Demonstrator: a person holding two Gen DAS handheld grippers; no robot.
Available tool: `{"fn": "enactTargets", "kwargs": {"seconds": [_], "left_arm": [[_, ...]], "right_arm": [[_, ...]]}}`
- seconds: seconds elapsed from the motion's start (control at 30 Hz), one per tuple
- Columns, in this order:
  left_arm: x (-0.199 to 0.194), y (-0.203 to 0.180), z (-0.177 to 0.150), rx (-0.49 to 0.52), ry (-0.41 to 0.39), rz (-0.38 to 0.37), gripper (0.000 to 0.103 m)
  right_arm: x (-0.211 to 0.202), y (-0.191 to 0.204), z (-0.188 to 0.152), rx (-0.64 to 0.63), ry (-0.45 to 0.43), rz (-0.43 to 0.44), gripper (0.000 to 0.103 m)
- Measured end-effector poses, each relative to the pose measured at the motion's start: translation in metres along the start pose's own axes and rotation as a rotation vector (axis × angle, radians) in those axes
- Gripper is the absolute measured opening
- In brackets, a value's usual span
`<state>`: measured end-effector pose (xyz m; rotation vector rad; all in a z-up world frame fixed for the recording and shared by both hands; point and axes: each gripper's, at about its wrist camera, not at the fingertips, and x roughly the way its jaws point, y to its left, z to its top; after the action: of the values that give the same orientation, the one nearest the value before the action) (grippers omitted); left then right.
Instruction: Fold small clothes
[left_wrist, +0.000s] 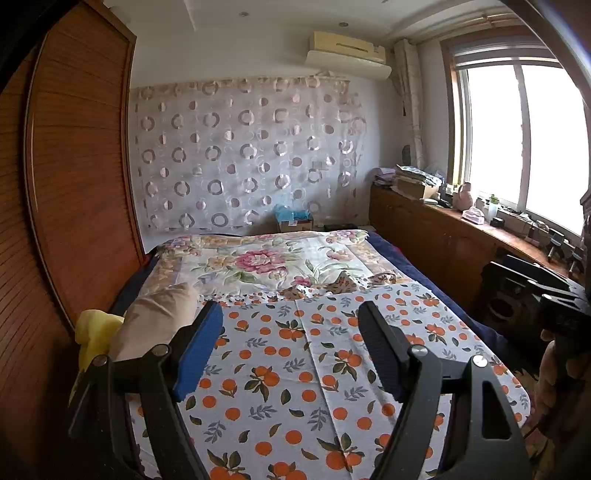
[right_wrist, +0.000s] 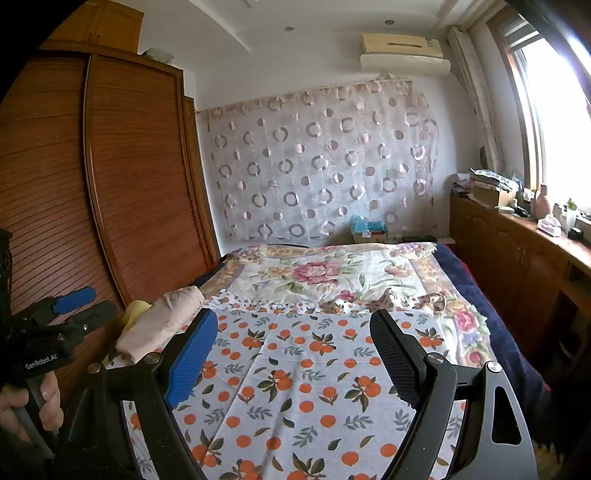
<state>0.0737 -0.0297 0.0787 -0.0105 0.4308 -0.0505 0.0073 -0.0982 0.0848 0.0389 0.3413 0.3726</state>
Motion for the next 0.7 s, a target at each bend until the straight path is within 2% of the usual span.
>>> {"fn": "enactTargets", "kwargs": {"seconds": [0.7], "left_arm": [[-0.001, 0.01, -0.002, -0.004, -0.017, 0.018, 0.077]], "right_arm": [[0.004, -0.01, 0.005, -0.009, -0.004, -0.003, 0.086]]}}
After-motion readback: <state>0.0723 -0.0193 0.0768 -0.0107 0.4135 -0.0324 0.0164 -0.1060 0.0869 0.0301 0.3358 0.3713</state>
